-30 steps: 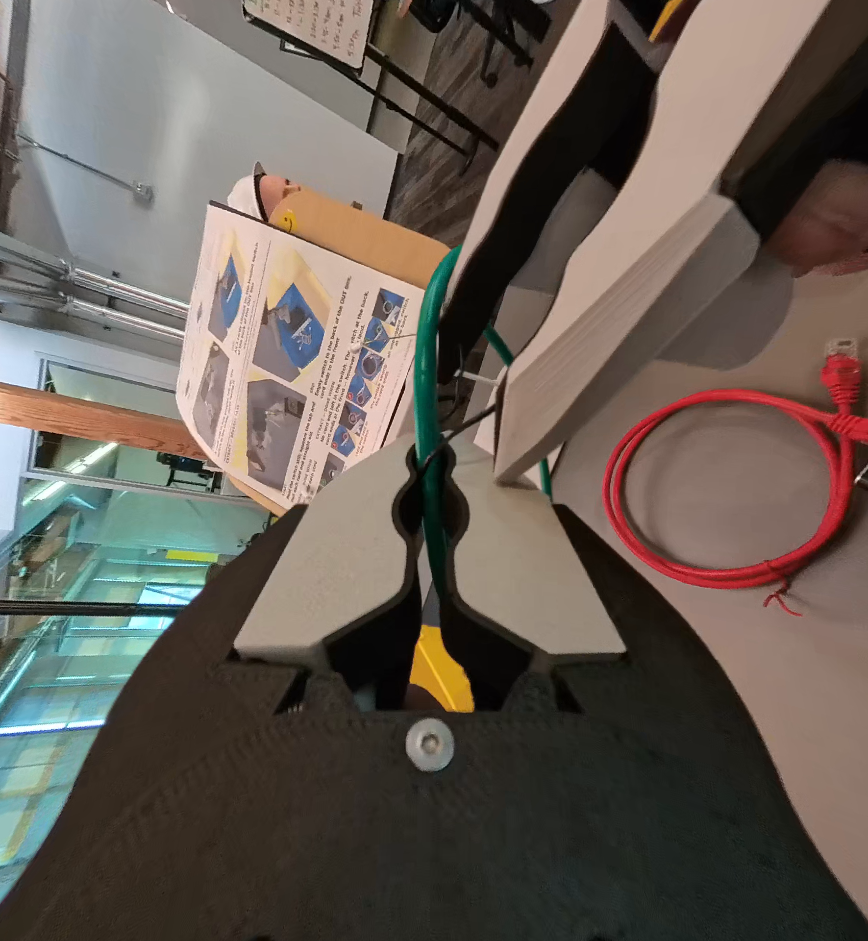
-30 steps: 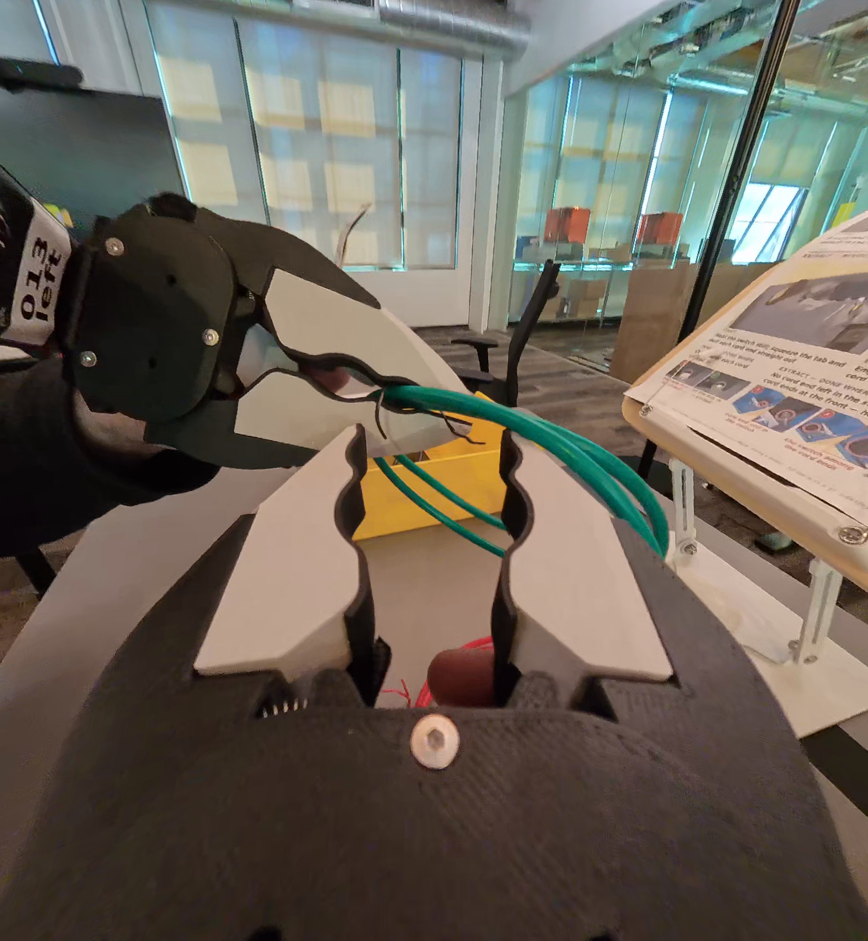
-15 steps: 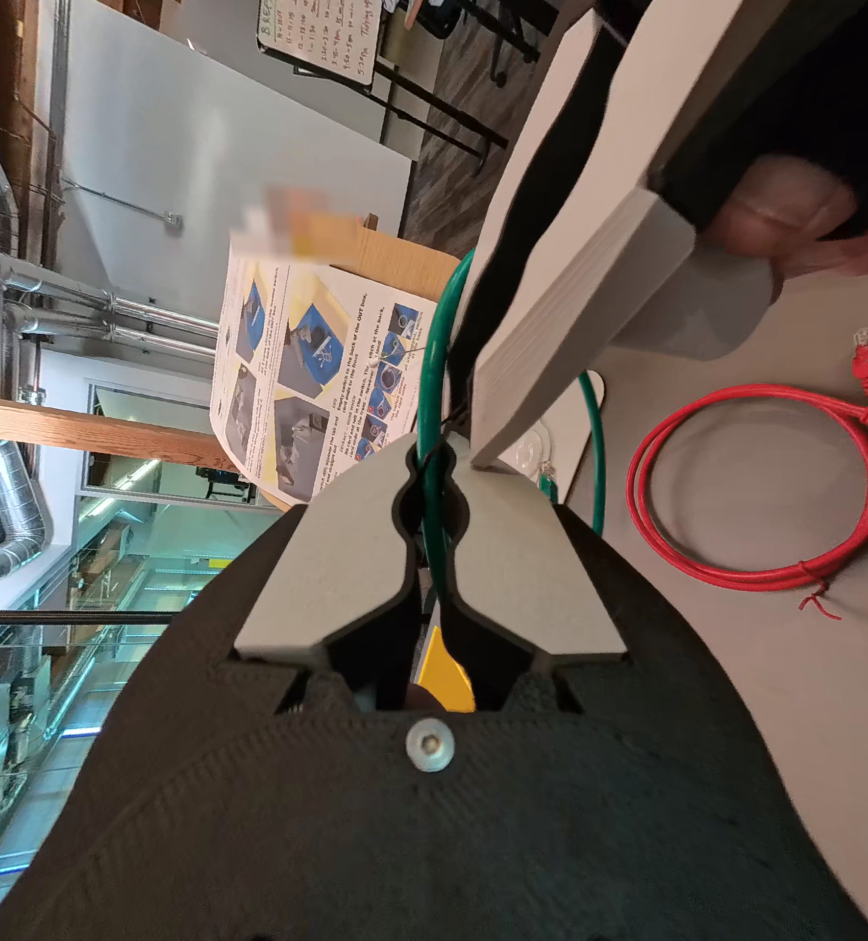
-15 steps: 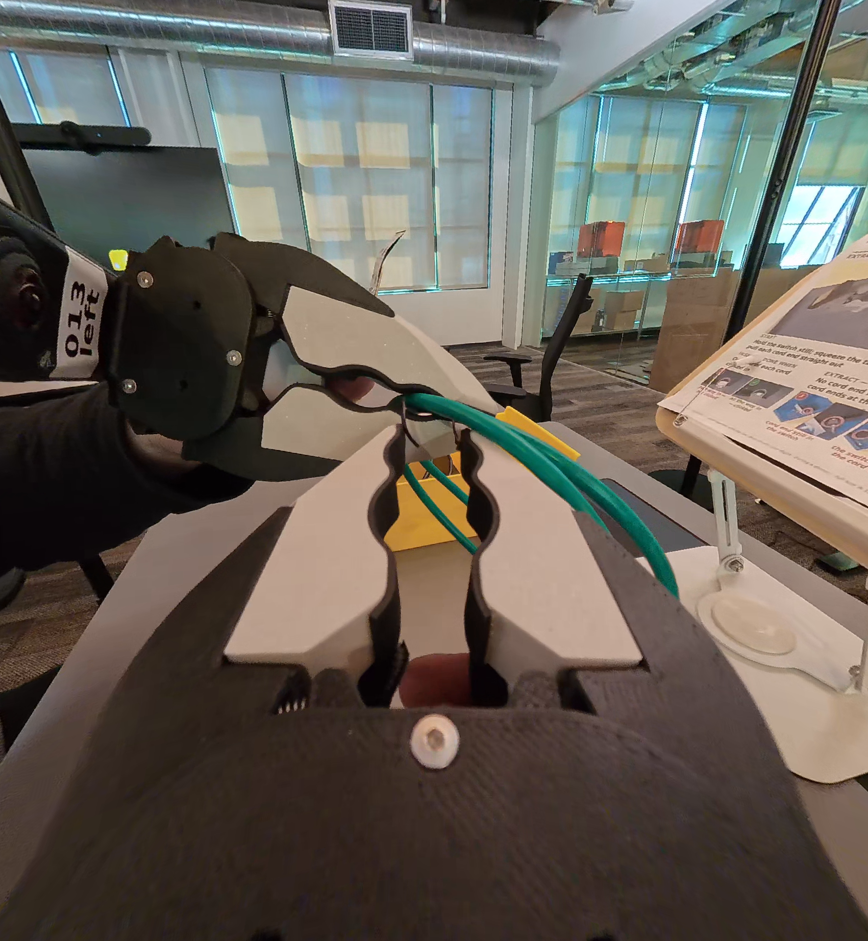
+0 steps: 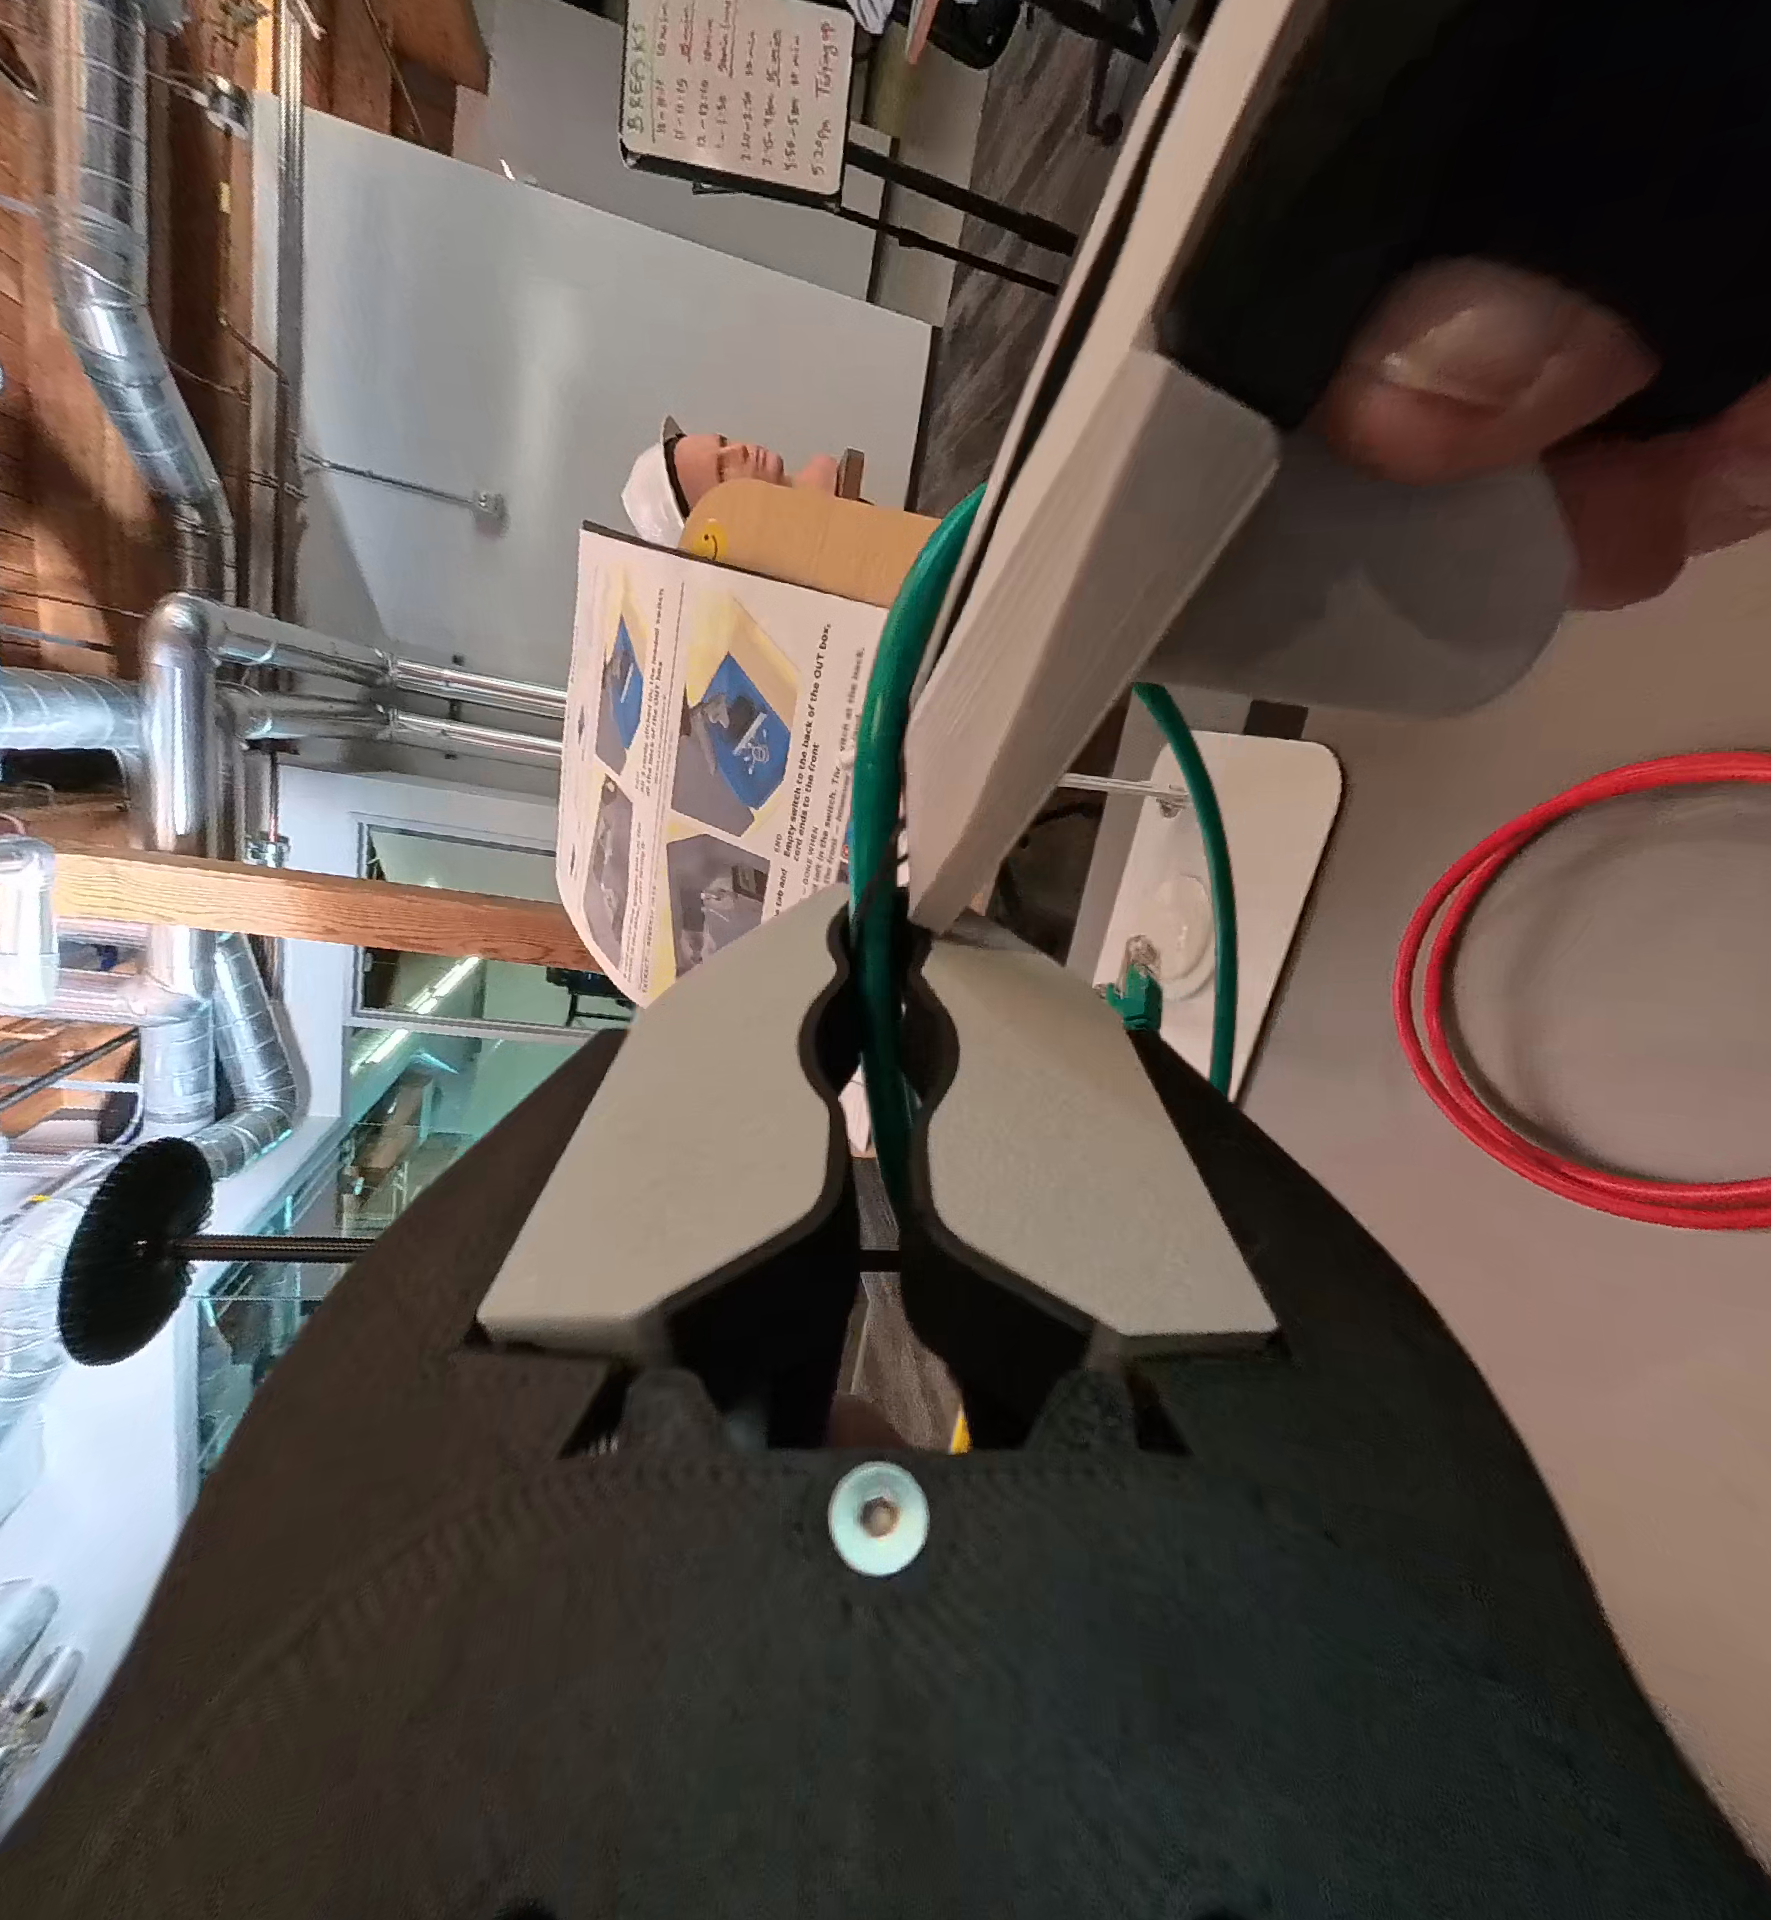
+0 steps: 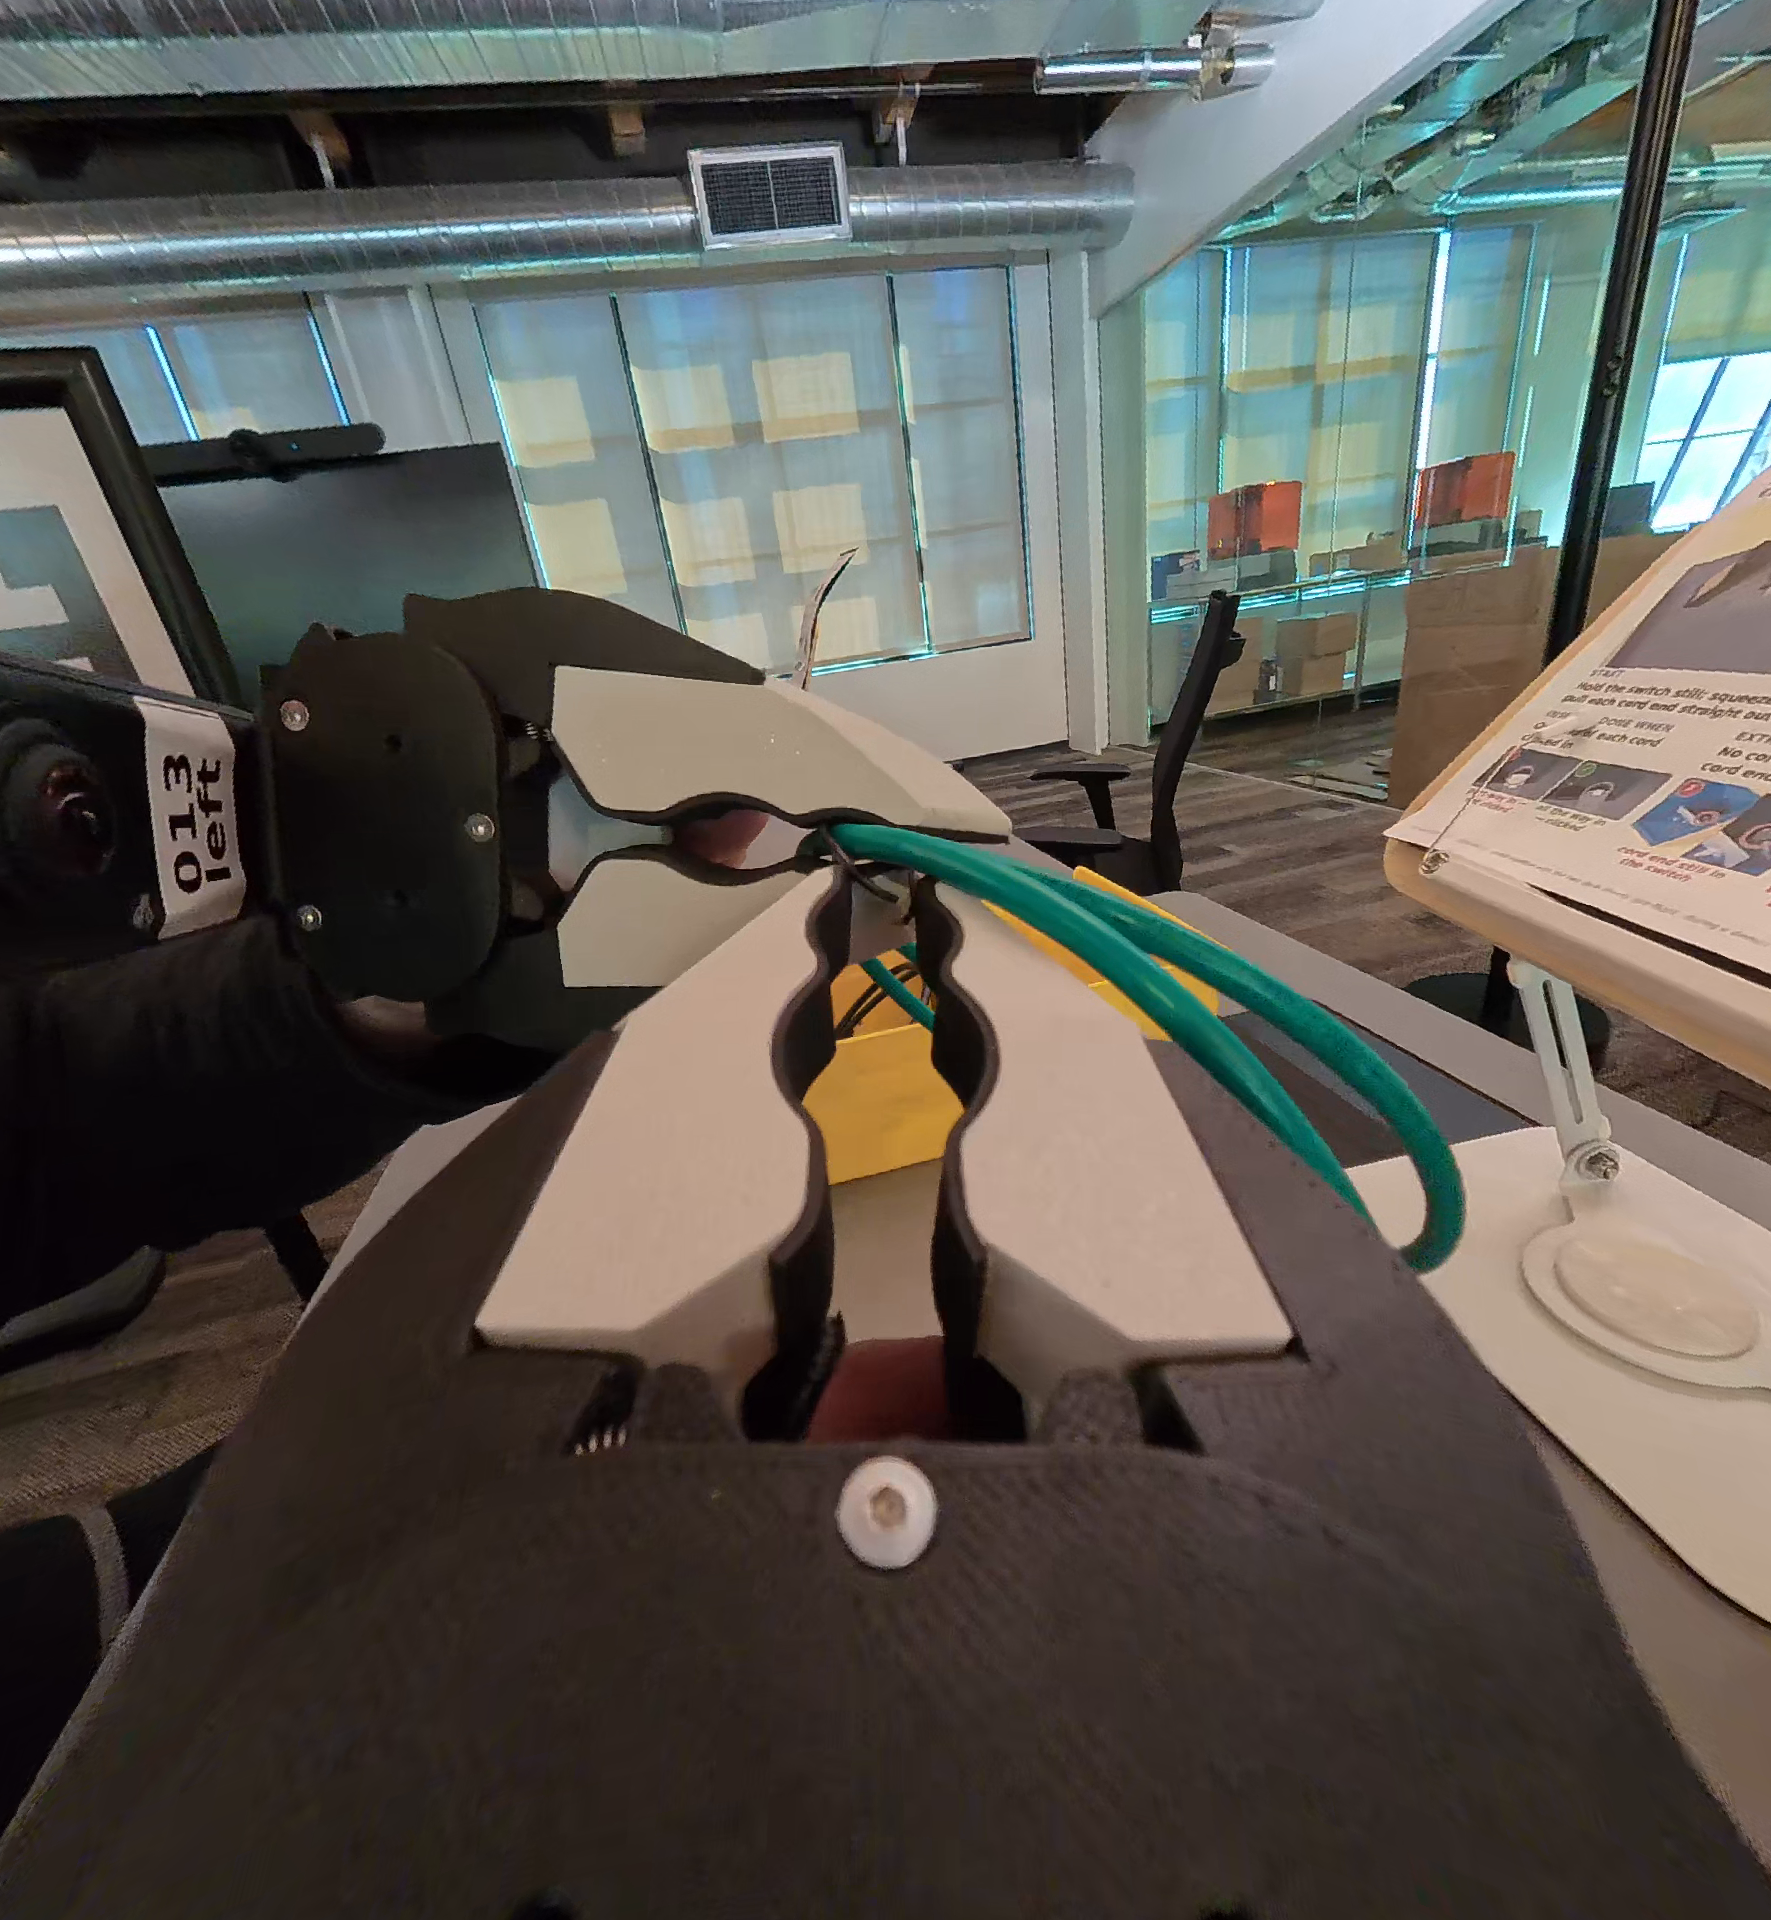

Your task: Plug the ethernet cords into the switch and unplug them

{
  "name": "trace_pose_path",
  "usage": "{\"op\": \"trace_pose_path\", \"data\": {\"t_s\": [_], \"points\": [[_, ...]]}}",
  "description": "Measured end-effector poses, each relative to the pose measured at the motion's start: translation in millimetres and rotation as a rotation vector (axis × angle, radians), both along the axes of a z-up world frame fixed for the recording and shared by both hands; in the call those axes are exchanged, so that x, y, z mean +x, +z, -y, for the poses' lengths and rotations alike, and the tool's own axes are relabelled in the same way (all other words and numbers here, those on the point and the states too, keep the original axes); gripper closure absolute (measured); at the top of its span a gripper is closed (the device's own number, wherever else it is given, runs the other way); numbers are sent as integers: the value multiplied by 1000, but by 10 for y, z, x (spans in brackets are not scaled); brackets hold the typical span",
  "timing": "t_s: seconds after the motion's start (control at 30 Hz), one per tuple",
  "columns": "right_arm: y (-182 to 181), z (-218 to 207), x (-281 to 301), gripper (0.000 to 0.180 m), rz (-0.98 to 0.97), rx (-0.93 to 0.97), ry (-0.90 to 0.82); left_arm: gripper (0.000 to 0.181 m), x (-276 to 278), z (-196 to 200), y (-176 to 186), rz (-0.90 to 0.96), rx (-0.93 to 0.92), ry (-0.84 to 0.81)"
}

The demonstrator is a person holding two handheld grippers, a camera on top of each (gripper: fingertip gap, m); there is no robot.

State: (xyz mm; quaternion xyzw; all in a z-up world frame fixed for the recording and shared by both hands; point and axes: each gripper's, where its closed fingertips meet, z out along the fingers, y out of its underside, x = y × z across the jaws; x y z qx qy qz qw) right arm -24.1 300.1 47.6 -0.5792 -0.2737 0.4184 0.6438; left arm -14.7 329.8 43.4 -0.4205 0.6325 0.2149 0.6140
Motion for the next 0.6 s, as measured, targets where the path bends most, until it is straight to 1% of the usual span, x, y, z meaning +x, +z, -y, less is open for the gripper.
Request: {"op": "trace_pose_path", "data": {"t_s": [0.17, 0.43, 0.47, 0.53, 0.57, 0.6], "points": [[24, 21, -4, 166, -25, -11, 24, 178, 0, 7, 27, -25, 48, -7], [52, 54, 18, 167, -92, -52, 89, 179, 29, 46, 67, -73, 130, -60], [58, 68, 19, 166, -104, -56, 105, 179, 34, 56, 76, -85, 149, -79], [72, 107, 8, 154, -125, -70, 154, 178, 31, 53, 78, -92, 155, -87], [79, 116, 12, 156, -131, -73, 164, 179, 40, 62, 80, -89, 159, -97], [71, 107, 21, 162, -126, -70, 155, 179, 48, 75, 75, -97, 167, -113]]}}
